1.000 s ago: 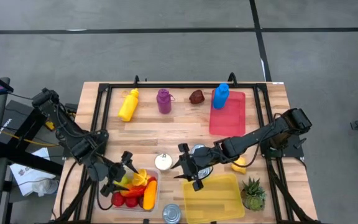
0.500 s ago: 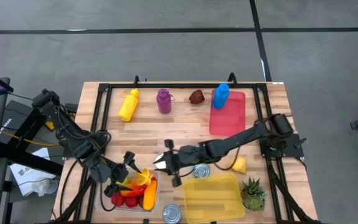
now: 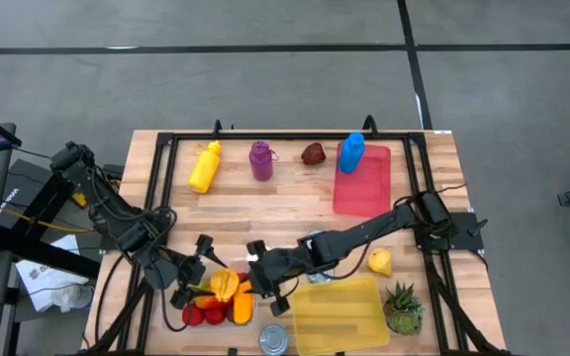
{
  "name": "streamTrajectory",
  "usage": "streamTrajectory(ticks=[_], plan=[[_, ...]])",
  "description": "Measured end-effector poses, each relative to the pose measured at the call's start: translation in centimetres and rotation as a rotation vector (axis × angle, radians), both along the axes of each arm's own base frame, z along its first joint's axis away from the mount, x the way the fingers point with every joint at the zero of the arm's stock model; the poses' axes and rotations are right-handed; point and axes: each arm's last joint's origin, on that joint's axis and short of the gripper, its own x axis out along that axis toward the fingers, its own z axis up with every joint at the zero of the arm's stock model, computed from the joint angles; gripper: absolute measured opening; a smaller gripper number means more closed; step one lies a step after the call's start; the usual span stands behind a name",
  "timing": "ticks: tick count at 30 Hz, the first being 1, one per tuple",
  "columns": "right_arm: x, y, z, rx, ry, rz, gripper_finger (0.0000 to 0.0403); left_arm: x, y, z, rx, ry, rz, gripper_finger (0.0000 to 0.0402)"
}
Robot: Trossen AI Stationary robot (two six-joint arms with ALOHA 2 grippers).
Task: Pick & Place Food Item
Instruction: Put the yellow water bottle into the red bin
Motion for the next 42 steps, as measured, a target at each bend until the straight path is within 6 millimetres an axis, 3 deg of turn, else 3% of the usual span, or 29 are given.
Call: streamTrajectory(ticks=[7,11,15,20,25,28,34,42], plan=[[-2.0,0.5,2.9,-0.117,-0.029,-0.117,0.0102,-0.5,0.8,1.3,-0.005,-0.100,0.092,0.0337],[-2.4,1.7,2.2,-0.075,-0.047,0.047,0.0102,-0.3,1.0,2.2,-0.004,-0.201,0.134,0.0337],[-2.0,2.4,2.2,0.020,-0.291,0.153,0.0102,0.0,1.2,2.9,-0.041,-0.344,0.119,0.0337],[-2.3,1.7,1.4,-0.021,-0.601,0.138,0.0102,-0.8,2.0,3.4,-0.044,-0.422,0.106,0.0337],[-5.7,-0.5,2.2,-0.031,-0.819,0.091,0.0102,-1.5,3.8,3.1,-0.056,-0.450,0.163,0.0337],[-8.5,-2.1,1.3,0.006,-0.850,0.062,0.0102,-1.3,5.0,2.5,-0.048,-0.460,0.225,0.0337],[-13.8,-4.4,-0.5,0.045,-0.778,-0.073,0.0102,-0.1,7.5,1.2,-0.016,-0.434,0.328,0.0337],[-18.8,-5.0,-2.7,0.036,-0.695,-0.182,0.0102,1.2,12.0,0.4,-0.044,-0.383,0.572,0.0337]])
